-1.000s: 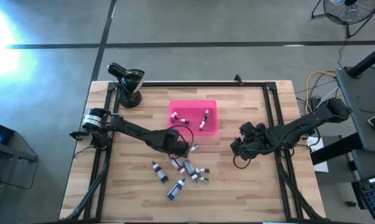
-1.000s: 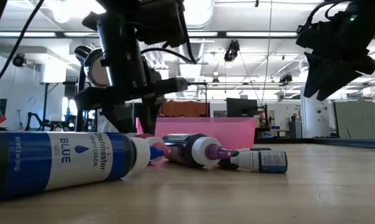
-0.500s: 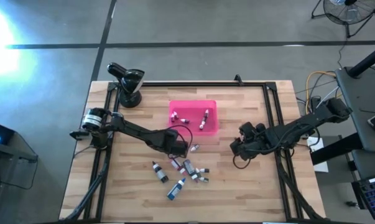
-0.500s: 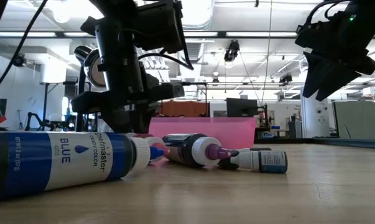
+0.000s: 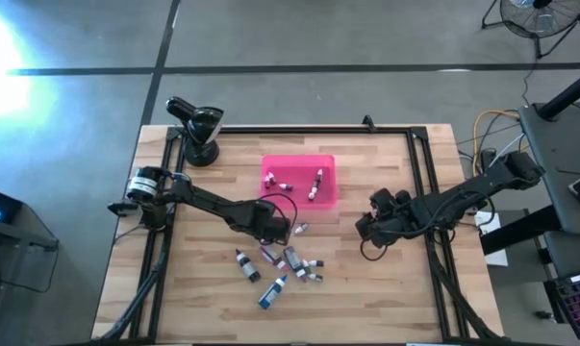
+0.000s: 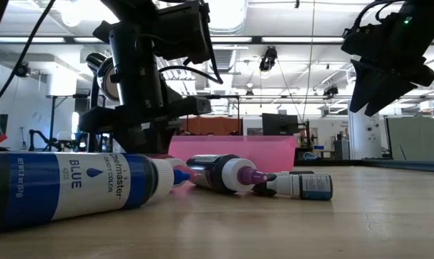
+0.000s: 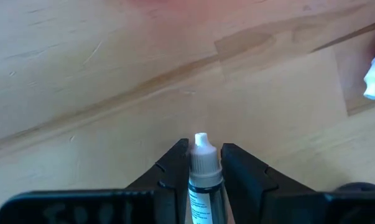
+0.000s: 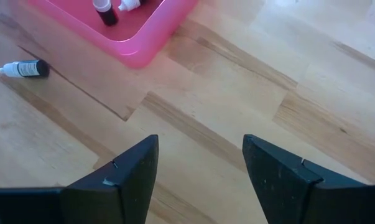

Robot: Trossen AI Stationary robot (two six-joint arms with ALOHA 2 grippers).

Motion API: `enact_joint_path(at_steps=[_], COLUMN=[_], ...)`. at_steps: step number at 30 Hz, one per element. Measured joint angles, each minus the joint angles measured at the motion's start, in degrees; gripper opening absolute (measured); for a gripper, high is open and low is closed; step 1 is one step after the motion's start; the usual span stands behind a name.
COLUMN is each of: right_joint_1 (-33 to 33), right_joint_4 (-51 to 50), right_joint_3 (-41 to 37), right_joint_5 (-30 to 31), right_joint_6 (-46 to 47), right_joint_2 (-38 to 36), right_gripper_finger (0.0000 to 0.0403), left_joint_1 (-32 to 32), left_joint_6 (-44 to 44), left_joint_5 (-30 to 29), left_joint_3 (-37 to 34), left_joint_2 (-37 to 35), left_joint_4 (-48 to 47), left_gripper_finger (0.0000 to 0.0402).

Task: Pick & Place food coloring
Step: Put the purple food coloring bottle into the pink bin

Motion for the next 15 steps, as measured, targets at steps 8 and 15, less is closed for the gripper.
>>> enact_joint_path(at_steps=[8, 15], right_joint_1=[0.0, -0.07], right_joint_4=[-0.01, 0.01], right_joint_3=[-0.26, -0.28], right_joint_5=[0.4, 1.51], right_joint_6=[0.04, 0.05], right_joint_2=[0.0, 0.0], right_gripper_finger=[0.0226, 0.0226], left_joint_1=[0.0, -0.04], left_joint_6=[0.36, 1.76], left_joint_5=[0.72, 0.83], left_joint_3=[0.0, 0.14], left_joint_2=[-0.1, -0.56], left_joint_4=[-0.06, -0.2], left_gripper_finger=[0.0037, 0.001])
